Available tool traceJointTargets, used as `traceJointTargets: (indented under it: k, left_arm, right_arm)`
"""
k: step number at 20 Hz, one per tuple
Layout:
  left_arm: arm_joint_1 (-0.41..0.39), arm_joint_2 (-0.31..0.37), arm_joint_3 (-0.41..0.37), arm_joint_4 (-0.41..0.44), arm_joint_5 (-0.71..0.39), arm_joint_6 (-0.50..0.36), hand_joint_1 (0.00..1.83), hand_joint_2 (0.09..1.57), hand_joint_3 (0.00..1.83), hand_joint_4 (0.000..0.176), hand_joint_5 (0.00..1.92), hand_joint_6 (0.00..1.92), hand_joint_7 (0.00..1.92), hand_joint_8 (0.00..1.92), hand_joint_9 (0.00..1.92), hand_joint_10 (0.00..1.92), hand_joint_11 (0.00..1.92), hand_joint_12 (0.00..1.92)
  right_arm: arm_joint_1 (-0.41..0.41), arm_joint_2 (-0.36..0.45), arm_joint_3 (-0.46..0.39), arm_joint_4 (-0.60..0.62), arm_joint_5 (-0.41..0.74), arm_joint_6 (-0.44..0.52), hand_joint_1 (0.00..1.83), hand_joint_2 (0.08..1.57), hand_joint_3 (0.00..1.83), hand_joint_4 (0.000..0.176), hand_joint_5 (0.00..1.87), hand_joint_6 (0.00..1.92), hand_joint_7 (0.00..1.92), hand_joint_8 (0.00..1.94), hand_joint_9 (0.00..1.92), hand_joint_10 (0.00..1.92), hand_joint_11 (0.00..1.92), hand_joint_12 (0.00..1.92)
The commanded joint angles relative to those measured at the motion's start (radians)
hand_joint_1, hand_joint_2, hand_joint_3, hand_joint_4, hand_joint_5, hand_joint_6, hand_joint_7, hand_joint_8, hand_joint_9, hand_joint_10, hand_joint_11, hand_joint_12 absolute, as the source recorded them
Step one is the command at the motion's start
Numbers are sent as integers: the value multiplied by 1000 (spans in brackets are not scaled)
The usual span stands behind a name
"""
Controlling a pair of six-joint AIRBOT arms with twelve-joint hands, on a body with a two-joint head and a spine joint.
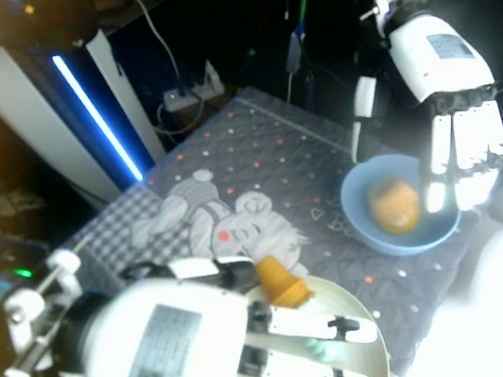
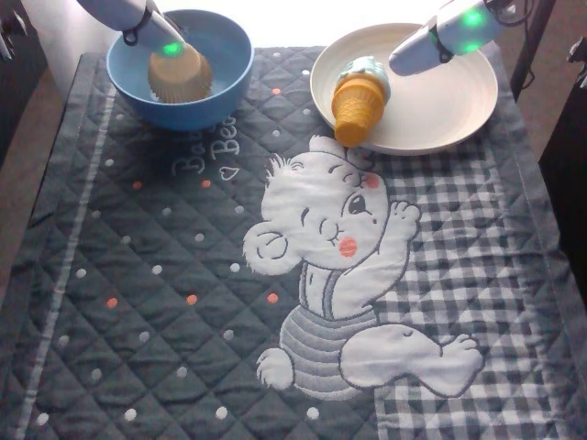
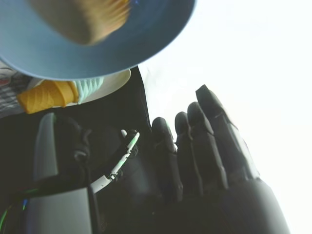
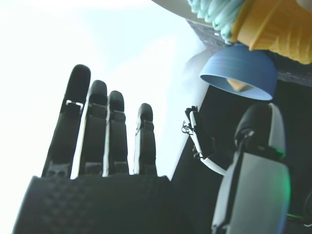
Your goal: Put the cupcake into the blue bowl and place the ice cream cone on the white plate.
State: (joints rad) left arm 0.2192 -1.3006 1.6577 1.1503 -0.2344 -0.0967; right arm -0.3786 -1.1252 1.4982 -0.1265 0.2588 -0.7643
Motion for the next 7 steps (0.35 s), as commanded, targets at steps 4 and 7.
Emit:
traceJointTargets:
  k: [4,7]
  left_arm:
    - [-4,19,3,-83,-73,-3,1179,808,0,0,598,0,449,0,440,0,387,465]
    - [-1,37,0,-151,-114,19,1180,801,1,0,578,0,438,4,467,5,398,547]
  right_arm:
    - [17,3,-8,9,115,1,672,749,3,155,297,0,400,1,418,0,319,1083]
    - [17,3,-21,9,133,1,730,787,2,151,311,0,363,9,410,8,288,1185]
